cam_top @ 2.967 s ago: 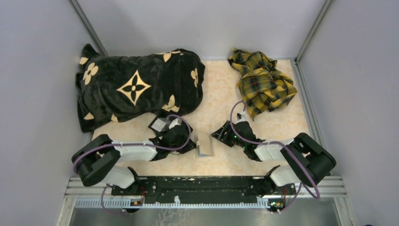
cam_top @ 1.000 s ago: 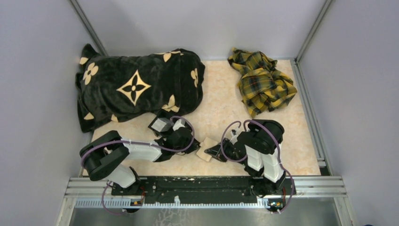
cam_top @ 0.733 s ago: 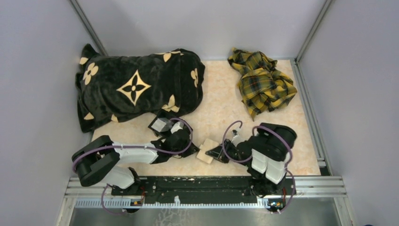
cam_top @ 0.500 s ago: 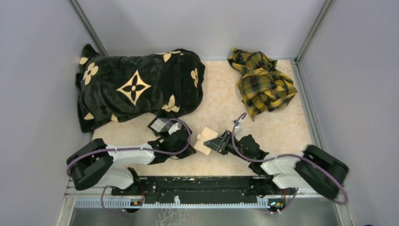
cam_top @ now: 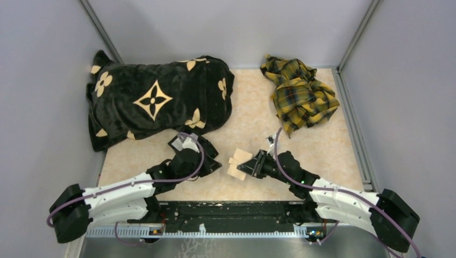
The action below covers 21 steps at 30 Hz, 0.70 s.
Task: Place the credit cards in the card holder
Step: Pick up the card holder from the center of the board.
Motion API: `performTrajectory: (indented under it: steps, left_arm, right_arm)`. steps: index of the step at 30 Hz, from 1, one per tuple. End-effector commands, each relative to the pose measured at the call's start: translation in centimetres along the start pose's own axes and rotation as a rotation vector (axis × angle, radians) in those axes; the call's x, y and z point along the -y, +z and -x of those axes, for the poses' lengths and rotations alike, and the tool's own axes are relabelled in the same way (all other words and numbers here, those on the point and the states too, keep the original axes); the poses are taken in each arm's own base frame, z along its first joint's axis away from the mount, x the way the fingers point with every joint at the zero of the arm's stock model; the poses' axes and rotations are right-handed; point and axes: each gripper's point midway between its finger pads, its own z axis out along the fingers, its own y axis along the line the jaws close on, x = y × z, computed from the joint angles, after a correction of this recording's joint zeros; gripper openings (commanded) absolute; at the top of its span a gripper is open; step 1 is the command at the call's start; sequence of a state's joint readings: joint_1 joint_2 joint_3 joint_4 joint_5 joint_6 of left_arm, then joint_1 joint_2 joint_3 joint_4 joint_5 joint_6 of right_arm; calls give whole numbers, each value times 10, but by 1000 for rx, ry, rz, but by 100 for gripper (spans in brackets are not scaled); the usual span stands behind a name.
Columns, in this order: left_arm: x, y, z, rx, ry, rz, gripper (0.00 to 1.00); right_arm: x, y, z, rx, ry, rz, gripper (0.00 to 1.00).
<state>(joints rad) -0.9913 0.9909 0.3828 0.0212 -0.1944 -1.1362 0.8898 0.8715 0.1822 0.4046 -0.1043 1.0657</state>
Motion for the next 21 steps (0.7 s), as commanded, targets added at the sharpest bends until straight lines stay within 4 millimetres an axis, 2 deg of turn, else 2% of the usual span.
performTrajectory:
  steps: [1, 4, 7, 11, 16, 21]
  left_arm:
    - [47, -20, 25, 86, 160, -194, 19]
    - [67, -27, 23, 72, 284, -293, 31]
    - [84, -32, 14, 31, 396, -391, 42]
    - [91, -37, 4, -8, 486, -456, 54]
    - [93, -43, 2, -12, 482, -492, 65]
    - [97, -46, 4, -15, 373, -486, 68]
  right_arm:
    - [-21, -10, 1, -19, -45, 62, 0]
    - [-22, -16, -3, -38, -31, 70, 0]
    - [-23, -22, -6, -47, -20, 81, 0]
    - [-29, -28, -5, -45, -14, 105, 0]
    - [-33, -32, -5, -45, -15, 113, 0]
    - [-33, -32, -6, -50, -24, 119, 0]
